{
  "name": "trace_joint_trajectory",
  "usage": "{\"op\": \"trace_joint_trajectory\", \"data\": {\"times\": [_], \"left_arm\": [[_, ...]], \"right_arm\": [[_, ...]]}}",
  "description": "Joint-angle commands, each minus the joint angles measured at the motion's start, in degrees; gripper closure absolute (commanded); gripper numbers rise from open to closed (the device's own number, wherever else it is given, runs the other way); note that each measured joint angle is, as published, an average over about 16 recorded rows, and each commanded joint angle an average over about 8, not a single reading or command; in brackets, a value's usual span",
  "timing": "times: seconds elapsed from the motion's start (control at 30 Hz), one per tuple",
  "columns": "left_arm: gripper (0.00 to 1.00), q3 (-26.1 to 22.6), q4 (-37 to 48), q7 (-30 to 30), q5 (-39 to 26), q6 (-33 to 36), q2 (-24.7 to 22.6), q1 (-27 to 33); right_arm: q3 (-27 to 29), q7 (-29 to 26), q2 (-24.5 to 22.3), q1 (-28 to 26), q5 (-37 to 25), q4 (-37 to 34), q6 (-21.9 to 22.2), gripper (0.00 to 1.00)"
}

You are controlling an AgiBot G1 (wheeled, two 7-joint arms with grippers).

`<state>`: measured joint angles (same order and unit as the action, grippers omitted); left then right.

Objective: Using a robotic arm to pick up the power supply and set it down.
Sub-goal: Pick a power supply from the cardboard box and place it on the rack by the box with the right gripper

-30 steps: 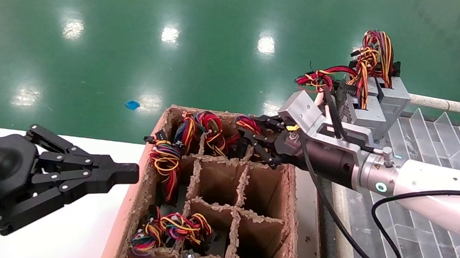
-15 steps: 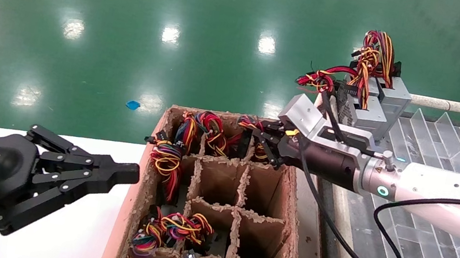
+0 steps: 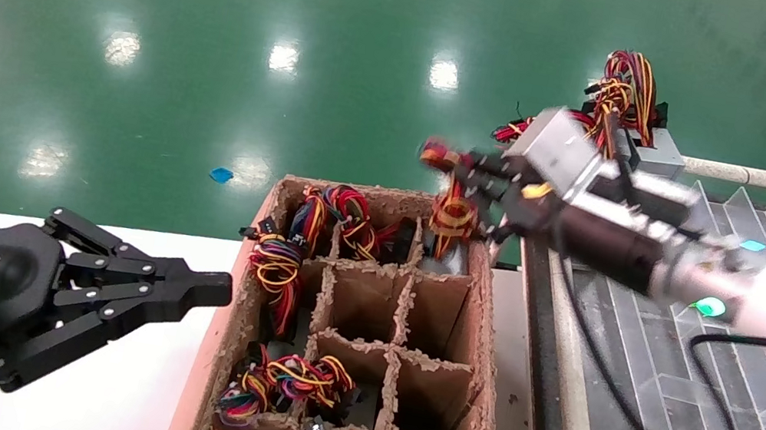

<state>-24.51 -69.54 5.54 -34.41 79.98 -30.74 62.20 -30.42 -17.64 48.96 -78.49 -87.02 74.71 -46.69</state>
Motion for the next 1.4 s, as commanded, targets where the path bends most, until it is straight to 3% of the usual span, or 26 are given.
{"op": "trace_joint_trajectory", "data": {"times": [0.03, 0.37, 0.63, 1.1, 1.4], "left_arm": [[1.0, 0.0, 0.0, 0.0, 0.0, 0.0, 0.0, 0.0], [1.0, 0.0, 0.0, 0.0, 0.0, 0.0, 0.0, 0.0], [1.0, 0.0, 0.0, 0.0, 0.0, 0.0, 0.0, 0.0], [1.0, 0.0, 0.0, 0.0, 0.0, 0.0, 0.0, 0.0], [1.0, 0.0, 0.0, 0.0, 0.0, 0.0, 0.0, 0.0]], "right_arm": [[0.8, -0.8, -1.3, 0.1, 0.0, 2.2, 0.9, 1.0], [4.2, 7.1, -3.8, -10.7, -0.2, 2.9, -0.9, 1.0], [4.6, 9.3, -5.5, -17.8, -5.1, 2.6, -1.6, 1.0], [3.0, 3.5, -10.9, -23.1, -19.7, 2.1, -3.4, 1.0], [3.3, -0.4, -16.7, -19.8, -22.7, 2.2, -4.6, 1.0]]}}
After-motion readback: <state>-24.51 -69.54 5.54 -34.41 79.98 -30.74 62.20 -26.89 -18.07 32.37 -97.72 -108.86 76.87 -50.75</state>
